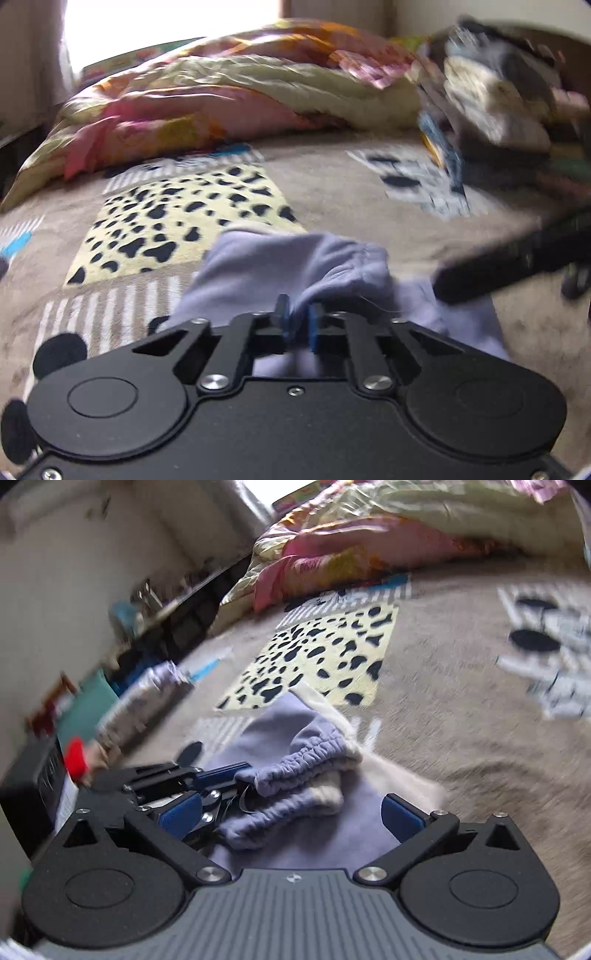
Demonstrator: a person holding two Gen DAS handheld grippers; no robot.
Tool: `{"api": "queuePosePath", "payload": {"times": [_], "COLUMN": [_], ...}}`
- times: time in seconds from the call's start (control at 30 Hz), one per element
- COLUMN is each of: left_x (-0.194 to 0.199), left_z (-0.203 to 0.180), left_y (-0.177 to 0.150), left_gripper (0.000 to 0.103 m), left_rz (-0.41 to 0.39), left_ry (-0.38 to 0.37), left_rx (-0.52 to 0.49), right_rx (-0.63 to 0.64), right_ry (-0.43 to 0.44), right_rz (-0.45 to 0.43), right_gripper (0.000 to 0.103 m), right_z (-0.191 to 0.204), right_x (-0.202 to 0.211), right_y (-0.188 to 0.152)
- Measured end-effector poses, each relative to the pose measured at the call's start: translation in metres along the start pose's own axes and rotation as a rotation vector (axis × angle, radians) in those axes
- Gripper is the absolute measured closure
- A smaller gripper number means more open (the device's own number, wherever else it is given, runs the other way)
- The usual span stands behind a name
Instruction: Fold clothes
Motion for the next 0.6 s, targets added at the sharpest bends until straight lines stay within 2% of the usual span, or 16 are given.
{"api": "queuePosePath", "payload": {"times": [0.23,0.37,0.43,0.53,0.6], "left_x": [0.008,0.013,0.015,0.015,0.019], "left_z": [0.070,0.133,0.164,0.200,0.212], "left_y": [-0.005,-0.031,-0.045,-0.072,-0.082], "left_gripper": [0.098,0.099,0.099,0.097,0.095], "left_rz": [-0.014,0.015,0.033,0.099,0.125], "left_ry": [0.014,0.097,0.141,0.225,0.265], "left_rx": [0.384,0.692,0.838,0.962,0.997], "right_rx": [-0.116,-0.127,-0.152,-0.188,-0.188], "right_ry": [0.049,0.018,0.006,-0.011,-0.030], "right_rz": [-0.010,-0.033,-0.067,-0.105,-0.111], "right_gripper": [0.001,0.013,0.014,0.019,0.024], "right_z": [-0.003,0.002,0.001,-0.002,-0.003], "right_x": [-0.020,-0.031,-0.033,-0.038,-0.044], "right_y": [-0.014,-0.016,-0.015,-0.012,-0.010]}}
Point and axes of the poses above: each gripper's, at about its wrist camera, not at the fingertips, and x roughly against the way its jaws point, z to its left, y to its top, the point moved 2 cm from there along -x, roughly the way its jaws point, and after that the axes turned 13 degrees about y, right-handed, at the moved point
